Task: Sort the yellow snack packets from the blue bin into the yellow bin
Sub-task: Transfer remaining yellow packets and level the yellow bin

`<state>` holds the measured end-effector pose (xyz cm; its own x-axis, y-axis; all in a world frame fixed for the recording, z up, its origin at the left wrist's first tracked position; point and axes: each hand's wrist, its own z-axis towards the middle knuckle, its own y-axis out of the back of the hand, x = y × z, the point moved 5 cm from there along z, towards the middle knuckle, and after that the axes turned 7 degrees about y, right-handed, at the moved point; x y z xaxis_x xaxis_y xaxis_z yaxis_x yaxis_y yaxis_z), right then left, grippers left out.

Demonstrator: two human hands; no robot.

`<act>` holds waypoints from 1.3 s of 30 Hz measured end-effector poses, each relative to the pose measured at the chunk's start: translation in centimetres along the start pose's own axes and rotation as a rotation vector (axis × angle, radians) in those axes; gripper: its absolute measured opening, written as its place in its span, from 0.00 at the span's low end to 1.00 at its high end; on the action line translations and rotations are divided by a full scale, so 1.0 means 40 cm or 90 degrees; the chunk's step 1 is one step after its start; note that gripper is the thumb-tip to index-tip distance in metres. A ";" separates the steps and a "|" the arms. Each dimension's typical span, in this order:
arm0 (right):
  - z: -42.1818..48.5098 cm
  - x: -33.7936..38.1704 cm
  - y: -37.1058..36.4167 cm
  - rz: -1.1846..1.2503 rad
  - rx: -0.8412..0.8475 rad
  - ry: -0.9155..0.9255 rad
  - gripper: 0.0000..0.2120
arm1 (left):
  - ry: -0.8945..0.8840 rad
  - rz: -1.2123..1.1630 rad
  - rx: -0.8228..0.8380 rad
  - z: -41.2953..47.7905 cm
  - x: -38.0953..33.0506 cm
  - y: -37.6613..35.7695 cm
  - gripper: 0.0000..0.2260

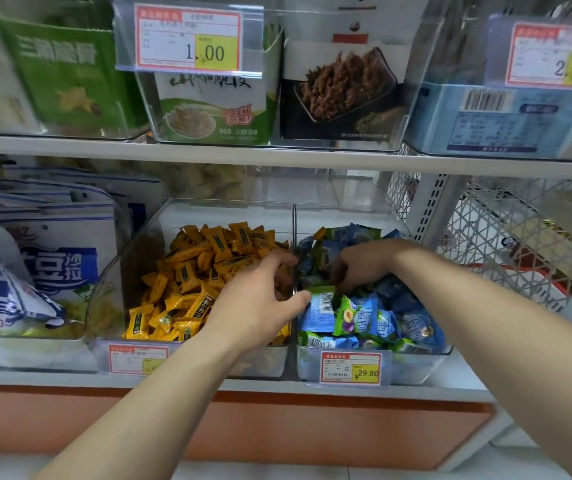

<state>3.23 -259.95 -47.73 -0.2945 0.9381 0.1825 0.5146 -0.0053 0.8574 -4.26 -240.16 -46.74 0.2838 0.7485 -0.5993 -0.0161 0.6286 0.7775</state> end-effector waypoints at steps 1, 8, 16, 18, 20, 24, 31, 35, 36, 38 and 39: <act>-0.002 0.000 0.001 -0.010 0.007 0.000 0.06 | -0.001 -0.003 0.003 0.000 0.001 0.000 0.25; -0.046 0.004 0.064 0.094 -0.192 0.052 0.02 | 0.002 -0.028 0.002 0.005 0.008 -0.002 0.24; -0.165 0.068 0.050 0.723 -0.510 0.216 0.10 | -0.082 -0.150 -0.142 0.006 -0.054 0.034 0.24; -0.163 0.109 0.031 0.806 -0.463 0.267 0.09 | -0.118 -0.194 -0.161 0.003 -0.078 0.046 0.16; -0.153 0.117 0.037 0.704 -0.472 0.240 0.02 | -0.110 -0.197 -0.223 0.006 -0.074 0.073 0.07; -0.122 0.055 0.054 0.407 -0.496 0.100 0.06 | 0.054 -0.011 -0.291 0.027 0.026 0.121 0.16; -0.043 0.053 -0.023 0.171 -0.065 0.031 0.11 | -0.001 -0.029 -0.092 0.026 -0.006 0.044 0.18; -0.028 0.067 -0.005 0.124 -0.068 0.007 0.12 | -0.018 0.030 -0.034 0.011 -0.018 -0.007 0.22; -0.022 0.070 0.000 0.100 -0.075 0.007 0.15 | -0.018 0.024 -0.036 0.011 -0.016 -0.006 0.22; -0.005 0.071 0.004 0.070 -0.072 0.001 0.17 | -0.013 0.011 -0.031 0.013 -0.012 -0.006 0.21; 0.001 0.074 0.004 0.061 -0.058 -0.006 0.19 | -0.012 0.012 -0.030 0.013 -0.011 -0.006 0.22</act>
<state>2.46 -257.16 -47.07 -0.2391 0.9352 0.2613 0.4641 -0.1263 0.8767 -3.90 -240.76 -46.58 0.3007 0.7565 -0.5807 -0.0660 0.6240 0.7787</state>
